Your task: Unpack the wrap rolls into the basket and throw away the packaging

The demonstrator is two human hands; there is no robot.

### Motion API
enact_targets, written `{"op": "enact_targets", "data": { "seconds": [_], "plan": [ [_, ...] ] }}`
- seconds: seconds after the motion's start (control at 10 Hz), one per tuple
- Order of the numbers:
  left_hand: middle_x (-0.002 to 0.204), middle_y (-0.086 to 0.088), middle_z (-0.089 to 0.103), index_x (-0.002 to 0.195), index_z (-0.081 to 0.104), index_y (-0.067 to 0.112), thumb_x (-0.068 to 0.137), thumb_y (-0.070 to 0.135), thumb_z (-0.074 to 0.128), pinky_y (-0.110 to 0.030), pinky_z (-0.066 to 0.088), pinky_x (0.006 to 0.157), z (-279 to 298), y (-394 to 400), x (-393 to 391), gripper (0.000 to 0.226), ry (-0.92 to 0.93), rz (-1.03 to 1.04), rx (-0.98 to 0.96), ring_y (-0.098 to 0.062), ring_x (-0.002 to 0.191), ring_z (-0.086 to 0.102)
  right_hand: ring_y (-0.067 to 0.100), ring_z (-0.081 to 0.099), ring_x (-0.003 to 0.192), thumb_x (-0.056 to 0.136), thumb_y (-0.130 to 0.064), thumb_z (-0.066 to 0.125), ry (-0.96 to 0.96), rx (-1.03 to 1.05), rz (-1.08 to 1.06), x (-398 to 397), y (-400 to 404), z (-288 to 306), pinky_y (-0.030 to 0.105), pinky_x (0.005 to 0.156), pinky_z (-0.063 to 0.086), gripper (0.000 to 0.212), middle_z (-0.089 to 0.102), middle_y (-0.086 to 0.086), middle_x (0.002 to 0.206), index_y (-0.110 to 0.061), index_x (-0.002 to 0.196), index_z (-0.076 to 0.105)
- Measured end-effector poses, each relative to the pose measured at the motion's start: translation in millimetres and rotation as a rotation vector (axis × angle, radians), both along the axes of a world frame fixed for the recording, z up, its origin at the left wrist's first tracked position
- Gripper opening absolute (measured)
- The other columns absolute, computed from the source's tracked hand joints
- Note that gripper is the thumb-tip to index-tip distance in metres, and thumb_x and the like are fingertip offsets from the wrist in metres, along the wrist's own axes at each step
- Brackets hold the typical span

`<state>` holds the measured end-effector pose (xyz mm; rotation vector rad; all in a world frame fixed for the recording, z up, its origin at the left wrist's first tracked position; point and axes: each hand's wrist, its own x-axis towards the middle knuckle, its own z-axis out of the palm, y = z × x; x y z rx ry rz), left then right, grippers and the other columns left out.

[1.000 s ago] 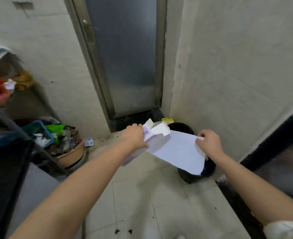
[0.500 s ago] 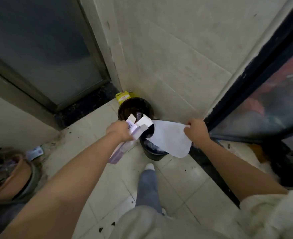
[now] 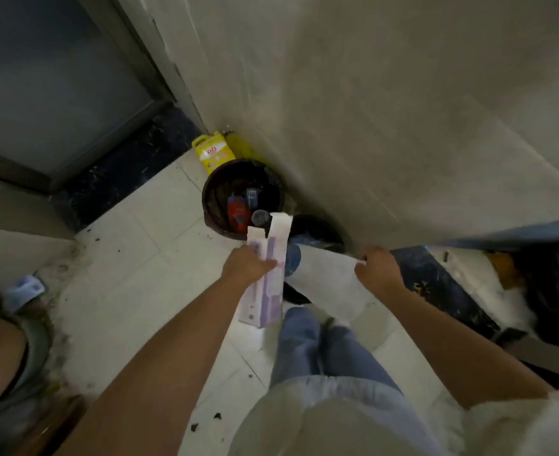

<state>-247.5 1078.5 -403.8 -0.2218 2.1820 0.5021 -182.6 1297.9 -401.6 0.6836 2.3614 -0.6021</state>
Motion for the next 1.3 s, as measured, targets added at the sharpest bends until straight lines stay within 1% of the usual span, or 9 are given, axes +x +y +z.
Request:
{"op": "enact_targets", "data": {
  "seconds": [0.2, 0.3, 0.5, 0.6, 0.7, 0.8, 1.0, 1.2, 1.3],
  "plan": [
    [0.138, -0.018, 0.051, 0.140, 0.036, -0.001, 0.088, 0.039, 0.059, -0.036, 0.045, 0.099, -103.3, 5.7, -22.5, 0.069, -0.165, 0.420, 0.102, -0.032, 0.121, 0.054, 0.040, 0.053, 0.113, 0.092, -0.009, 0.045, -0.126, 0.054, 0.024, -42.7, 0.9, -97.4, 0.039, 0.092, 0.043, 0.029, 0.057, 0.030, 0.121, 0.010, 0.112, 0.054],
    [0.134, -0.018, 0.055, 0.137, 0.041, -0.001, 0.087, 0.038, 0.061, -0.037, 0.047, 0.097, -151.8, 9.0, -22.3, 0.066, -0.217, 0.463, 0.084, -0.032, 0.117, 0.056, 0.037, 0.051, 0.118, 0.095, -0.012, 0.040, -0.197, 0.097, -0.004, -49.0, -1.7, -146.9, 0.036, 0.097, 0.040, 0.032, 0.054, 0.026, 0.127, 0.007, 0.118, 0.051],
    [0.128, -0.015, 0.060, 0.128, 0.050, 0.002, 0.086, 0.042, 0.061, -0.031, 0.046, 0.086, -228.1, 30.5, -18.3, 0.058, -0.281, 0.318, 0.047, -0.031, 0.114, 0.059, 0.036, 0.043, 0.126, 0.095, -0.023, 0.041, -0.284, 0.026, -0.234, -51.4, -6.2, -221.1, 0.036, 0.104, 0.035, 0.048, 0.043, 0.027, 0.138, 0.008, 0.131, 0.039],
    [0.137, -0.019, 0.051, 0.136, 0.041, 0.000, 0.088, 0.042, 0.058, -0.033, 0.043, 0.094, -242.4, 46.5, -16.9, 0.066, -0.281, 0.300, 0.059, -0.033, 0.123, 0.051, 0.036, 0.046, 0.121, 0.093, -0.025, 0.045, -0.255, -0.048, -0.297, -43.0, -6.2, -230.4, 0.036, 0.097, 0.039, 0.047, 0.047, 0.025, 0.133, 0.007, 0.128, 0.042],
    [0.136, -0.022, 0.051, 0.134, 0.042, -0.003, 0.094, 0.037, 0.050, -0.035, 0.042, 0.097, -236.9, 55.5, -13.2, 0.057, -0.284, 0.254, 0.084, -0.034, 0.123, 0.050, 0.033, 0.052, 0.112, 0.092, -0.021, 0.048, -0.208, -0.064, -0.307, -34.8, -3.0, -226.2, 0.025, 0.074, 0.035, 0.039, 0.053, 0.023, 0.126, 0.004, 0.123, 0.046],
    [0.132, -0.020, 0.054, 0.133, 0.045, -0.001, 0.097, 0.031, 0.045, -0.034, 0.042, 0.099, -208.4, 55.3, -4.0, 0.048, -0.279, 0.187, 0.089, -0.034, 0.121, 0.051, 0.031, 0.049, 0.119, 0.093, -0.020, 0.047, -0.189, -0.163, -0.252, -35.0, -1.0, -202.7, 0.021, 0.080, 0.034, 0.040, 0.051, 0.021, 0.132, 0.002, 0.127, 0.046],
    [0.125, -0.022, 0.058, 0.118, 0.056, -0.003, 0.098, 0.023, 0.040, -0.034, 0.042, 0.096, -172.7, 51.1, 18.3, 0.036, -0.292, 0.096, 0.070, -0.033, 0.116, 0.053, 0.033, 0.044, 0.125, 0.094, -0.013, 0.044, -0.288, -0.211, -0.061, -43.8, -1.3, -176.9, 0.028, 0.098, 0.033, 0.038, 0.048, 0.021, 0.136, 0.001, 0.129, 0.045],
    [0.132, -0.019, 0.055, 0.131, 0.049, 0.005, 0.097, 0.024, 0.042, -0.036, 0.043, 0.099, -105.9, 42.4, 21.4, 0.040, -0.185, 0.055, -0.001, -0.033, 0.120, 0.052, 0.033, 0.048, 0.120, 0.096, -0.011, 0.038, -0.253, -0.203, 0.103, -43.3, -3.3, -117.6, 0.030, 0.094, 0.035, 0.034, 0.051, 0.024, 0.132, 0.008, 0.120, 0.050],
    [0.139, -0.016, 0.047, 0.135, 0.045, 0.011, 0.097, 0.023, 0.041, -0.039, 0.041, 0.103, -57.5, 38.1, 1.2, 0.041, 0.002, 0.042, -0.052, -0.032, 0.126, 0.045, 0.032, 0.043, 0.127, 0.096, -0.016, 0.040, -0.149, -0.263, 0.100, -59.5, -10.6, -71.1, 0.031, 0.102, 0.035, 0.041, 0.044, 0.020, 0.141, 0.003, 0.133, 0.040]
  ]
}}
